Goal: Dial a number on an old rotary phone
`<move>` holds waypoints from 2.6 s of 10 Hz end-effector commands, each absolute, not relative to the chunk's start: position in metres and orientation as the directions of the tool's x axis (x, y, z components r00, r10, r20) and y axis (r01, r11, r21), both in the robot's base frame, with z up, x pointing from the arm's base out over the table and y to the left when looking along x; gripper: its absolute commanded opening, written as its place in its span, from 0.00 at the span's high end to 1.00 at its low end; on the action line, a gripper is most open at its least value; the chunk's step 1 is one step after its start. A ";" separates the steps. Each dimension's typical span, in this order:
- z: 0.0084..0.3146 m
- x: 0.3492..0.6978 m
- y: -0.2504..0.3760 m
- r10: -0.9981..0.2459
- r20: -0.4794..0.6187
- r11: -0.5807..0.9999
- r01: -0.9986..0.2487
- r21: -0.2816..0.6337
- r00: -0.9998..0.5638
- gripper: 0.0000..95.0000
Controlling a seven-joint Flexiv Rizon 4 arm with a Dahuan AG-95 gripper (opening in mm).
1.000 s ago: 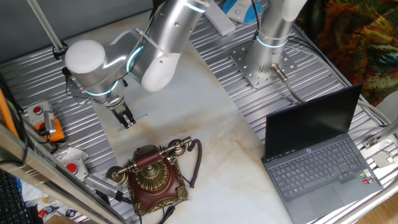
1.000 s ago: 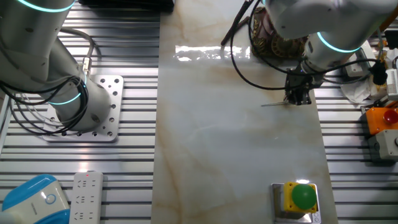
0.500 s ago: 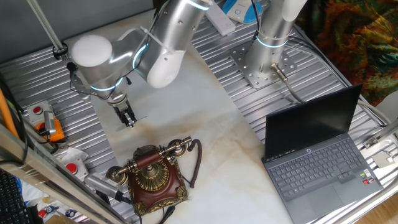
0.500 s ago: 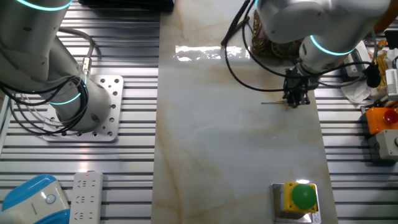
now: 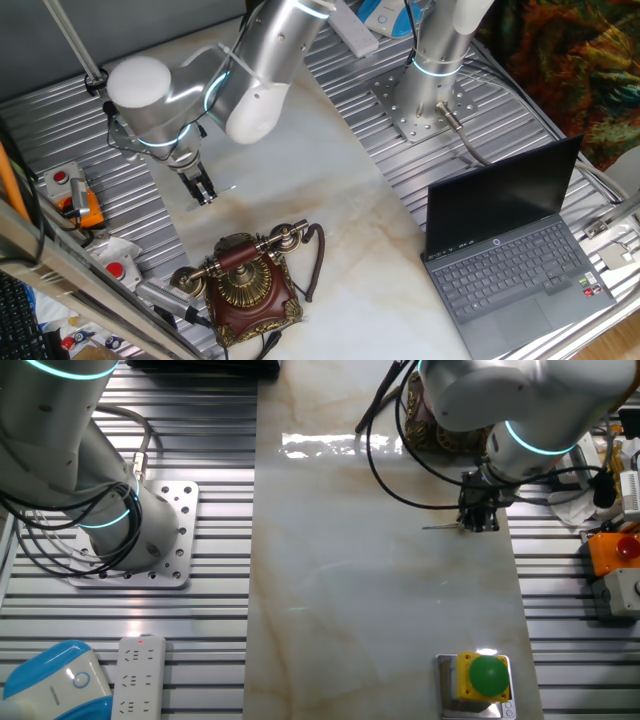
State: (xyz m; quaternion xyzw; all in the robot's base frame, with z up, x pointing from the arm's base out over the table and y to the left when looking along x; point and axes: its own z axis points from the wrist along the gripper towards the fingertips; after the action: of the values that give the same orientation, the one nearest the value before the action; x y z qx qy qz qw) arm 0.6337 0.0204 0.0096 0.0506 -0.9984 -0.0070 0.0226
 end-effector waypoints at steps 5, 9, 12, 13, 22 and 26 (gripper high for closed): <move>0.009 0.634 0.020 -0.087 0.006 0.996 -0.087 0.013 -0.996 1.00; 0.009 0.633 0.019 -0.099 0.009 0.995 -0.099 0.018 -0.995 0.80; 0.007 0.634 0.019 -0.095 -0.017 0.995 -0.095 0.017 -0.995 1.00; 0.007 0.634 0.019 -0.093 -0.006 0.996 -0.093 -0.011 -0.996 1.00; 0.019 0.628 0.019 -0.067 -0.007 0.998 -0.067 0.005 -0.998 1.00; 0.035 0.620 0.027 -0.121 -0.001 0.993 -0.121 -0.001 -0.993 1.00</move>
State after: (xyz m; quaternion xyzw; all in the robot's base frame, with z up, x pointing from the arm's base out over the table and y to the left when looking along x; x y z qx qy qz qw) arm 0.6178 0.0261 0.0354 0.0610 -0.9981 0.0010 -0.0045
